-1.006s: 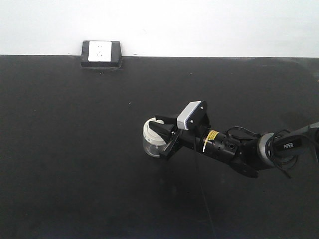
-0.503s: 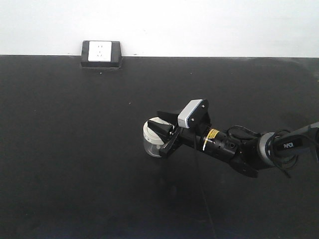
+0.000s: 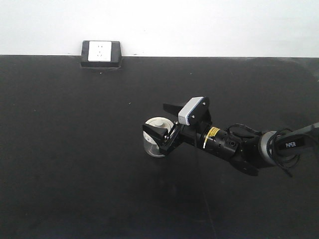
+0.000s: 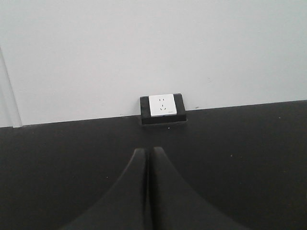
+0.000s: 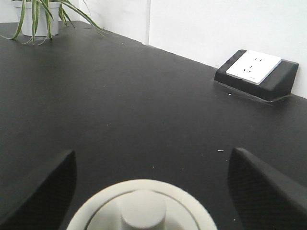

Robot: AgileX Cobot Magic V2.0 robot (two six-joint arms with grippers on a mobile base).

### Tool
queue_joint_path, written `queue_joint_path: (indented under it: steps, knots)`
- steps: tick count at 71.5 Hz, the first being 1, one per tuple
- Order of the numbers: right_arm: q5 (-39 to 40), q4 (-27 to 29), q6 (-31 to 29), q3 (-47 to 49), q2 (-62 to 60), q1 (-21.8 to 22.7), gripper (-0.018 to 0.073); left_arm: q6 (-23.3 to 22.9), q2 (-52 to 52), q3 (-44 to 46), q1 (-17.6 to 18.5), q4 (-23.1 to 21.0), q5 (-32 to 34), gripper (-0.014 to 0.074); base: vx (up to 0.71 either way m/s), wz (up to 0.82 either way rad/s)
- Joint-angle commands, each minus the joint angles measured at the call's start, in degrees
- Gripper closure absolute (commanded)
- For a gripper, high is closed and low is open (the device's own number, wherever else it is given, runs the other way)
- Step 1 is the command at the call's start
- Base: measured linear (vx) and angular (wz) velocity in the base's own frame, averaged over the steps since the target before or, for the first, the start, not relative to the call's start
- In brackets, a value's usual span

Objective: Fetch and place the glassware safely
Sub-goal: 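Open the right gripper off the jar lid and lift it away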

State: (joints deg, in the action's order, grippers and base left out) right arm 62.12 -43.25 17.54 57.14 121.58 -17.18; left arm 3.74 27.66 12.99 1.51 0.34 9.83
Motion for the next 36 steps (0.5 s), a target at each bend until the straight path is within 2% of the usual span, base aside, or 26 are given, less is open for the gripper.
queue_joint_path:
  steps: [1, 12, 25, 36]
  knots:
    - [2.8, 1.2, 0.1, 1.0, -4.6, 0.3, -0.0017, -0.4, 0.1, 1.6, 0.0, -0.3, 4.1, 0.0603, 0.00, 0.00]
    - [-1.4, 1.2, 1.0, 1.0, -8.0, 0.3, 0.0003, -0.4, 0.1, 1.6, 0.0, -0.3, 4.1, 0.0603, 0.00, 0.00]
    - [-8.0, 1.3, 7.8, 0.8, -13.5, 0.3, 0.0029, -0.4, 0.1, 1.6, 0.0, -0.3, 4.1, 0.0603, 0.00, 0.00]
    - [-14.8, 1.2, 11.2, 0.8, -18.4, 0.3, 0.0071, -0.4, 0.1, 1.6, 0.0, -0.3, 4.1, 0.0603, 0.00, 0.00]
